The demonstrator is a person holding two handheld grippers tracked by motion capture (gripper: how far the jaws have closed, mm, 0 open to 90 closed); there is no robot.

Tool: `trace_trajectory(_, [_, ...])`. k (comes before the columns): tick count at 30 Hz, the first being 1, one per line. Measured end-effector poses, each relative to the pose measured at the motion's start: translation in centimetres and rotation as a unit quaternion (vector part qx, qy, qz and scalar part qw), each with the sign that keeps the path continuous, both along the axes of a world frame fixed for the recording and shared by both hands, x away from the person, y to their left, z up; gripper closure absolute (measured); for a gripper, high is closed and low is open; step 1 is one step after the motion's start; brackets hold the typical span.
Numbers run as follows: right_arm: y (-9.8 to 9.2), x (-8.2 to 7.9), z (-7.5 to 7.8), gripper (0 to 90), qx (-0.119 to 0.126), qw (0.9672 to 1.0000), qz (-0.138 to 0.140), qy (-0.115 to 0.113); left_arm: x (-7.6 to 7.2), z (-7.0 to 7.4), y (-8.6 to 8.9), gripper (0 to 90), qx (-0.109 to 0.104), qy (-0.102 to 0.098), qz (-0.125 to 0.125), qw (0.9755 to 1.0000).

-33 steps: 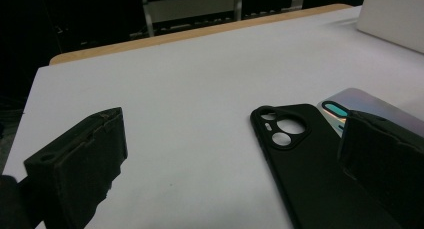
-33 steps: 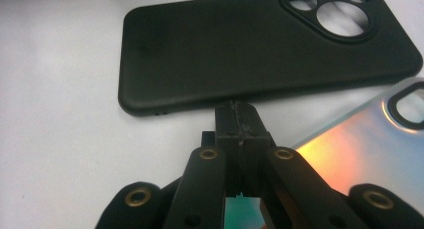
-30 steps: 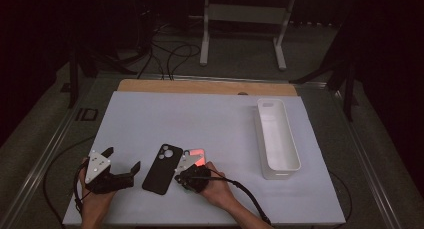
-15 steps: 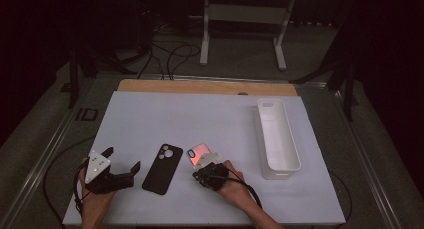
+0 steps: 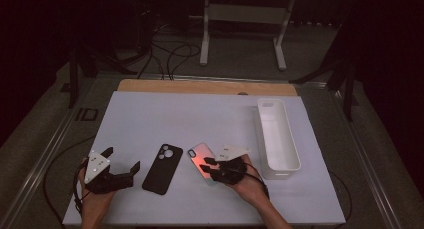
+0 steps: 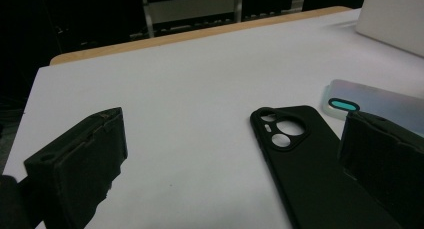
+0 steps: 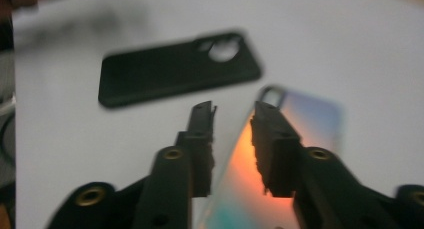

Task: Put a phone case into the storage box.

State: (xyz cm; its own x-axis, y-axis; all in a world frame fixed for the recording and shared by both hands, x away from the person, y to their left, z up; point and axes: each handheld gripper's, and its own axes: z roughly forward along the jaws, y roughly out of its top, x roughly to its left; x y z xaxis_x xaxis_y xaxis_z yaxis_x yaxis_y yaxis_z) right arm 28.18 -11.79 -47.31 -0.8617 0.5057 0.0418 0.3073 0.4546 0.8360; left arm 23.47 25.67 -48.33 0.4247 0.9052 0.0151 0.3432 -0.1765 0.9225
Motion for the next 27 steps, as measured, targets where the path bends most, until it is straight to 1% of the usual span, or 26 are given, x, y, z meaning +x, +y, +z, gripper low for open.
trace_trajectory(2, [-1.6,-0.2,1.0,61.3,0.024,0.9994,-0.016,-0.018,0.0,0.0,0.0,0.1,0.001,0.0,0.001,1.0])
trace_trajectory(4, [-3.3,-0.4,1.8,57.8,0.05,0.9978,-0.032,-0.03,0.0,0.0,0.1,0.1,-0.001,-0.001,0.002,1.0])
trace_trajectory(5, [-3.3,-0.4,1.8,57.8,0.05,0.9978,-0.032,-0.03,0.0,0.0,0.1,0.1,-0.001,-0.001,0.002,1.0])
trace_trajectory(6, [-5.7,-0.7,2.4,50.9,0.075,0.995,-0.046,-0.046,0.0,0.0,0.1,0.1,-0.001,-0.001,0.003,1.0])
trace_trajectory(7, [-6.3,-0.8,2.5,48.1,0.078,0.9942,-0.055,-0.051,0.0,0.0,0.1,0.1,-0.001,-0.001,0.003,1.0])
trace_trajectory(8, [-6.3,-0.8,2.5,48.1,0.078,0.9942,-0.055,-0.051,0.0,0.0,0.1,0.1,0.0,-0.001,0.004,1.0])
trace_trajectory(10, [-8.3,-0.9,2.5,42.0,0.093,0.9909,-0.08,-0.054,0.0,0.1,0.2,0.1,-0.001,-0.001,0.005,1.0])
trace_trajectory(11, [-9.1,-1.0,2.4,34.1,0.1,0.9888,-0.095,-0.056,0.0,0.1,0.2,0.1,-0.003,-0.001,0.005,1.0])
trace_trajectory(12, [-10.6,-1.2,2.3,23.3,0.116,0.9835,-0.125,-0.06,-0.1,0.1,0.2,0.1,-0.005,-0.001,0.005,1.0])
trace_trajectory(13, [-11.0,-1.2,2.3,18.5,0.122,0.9817,-0.133,-0.062,-0.1,0.1,0.2,0.1,-0.005,-0.001,0.005,1.0])
trace_trajectory(14, [-11.0,-1.2,2.3,18.5,0.122,0.9817,-0.133,-0.062,-0.1,0.2,0.2,0.1,-0.005,-0.002,0.005,1.0])
trace_trajectory(15, [-12.1,-1.4,2.3,13.1,0.113,0.9799,-0.148,-0.071,-0.1,0.2,0.1,0.1,-0.006,-0.003,0.004,1.0])
trace_trajectory(16, [-12.4,-1.5,2.3,12.4,0.11,0.9791,-0.152,-0.078,-0.1,0.2,0.1,0.1,-0.006,-0.003,0.004,1.0])
trace_trajectory(18, [-12.9,-1.9,2.3,10.3,0.103,0.9761,-0.167,-0.093,-0.1,0.1,0.1,0.1,-0.005,-0.002,0.003,1.0])
trace_trajectory(19, [-13.2,-2.0,2.4,10.2,0.102,0.9753,-0.171,-0.096,0.0,0.1,0.0,0.1,-0.003,0.0,0.001,1.0])
trace_trajectory(23, [-13.8,-2.1,2.2,10.0,0.104,0.9737,-0.179,-0.094,0.1,-0.1,-0.1,0.1,-0.001,0.003,-0.001,1.0])
trace_trajectory(24, [-14.0,-2.1,2.2,9.4,0.106,0.973,-0.185,-0.088,0.1,-0.1,-0.2,0.1,-0.001,0.002,-0.002,1.0])
trace_trajectory(27, [-14.0,-1.9,2.2,9.4,0.105,0.9729,-0.188,-0.084,0.1,-0.1,-0.2,0.1,-0.002,0.002,-0.001,1.0])
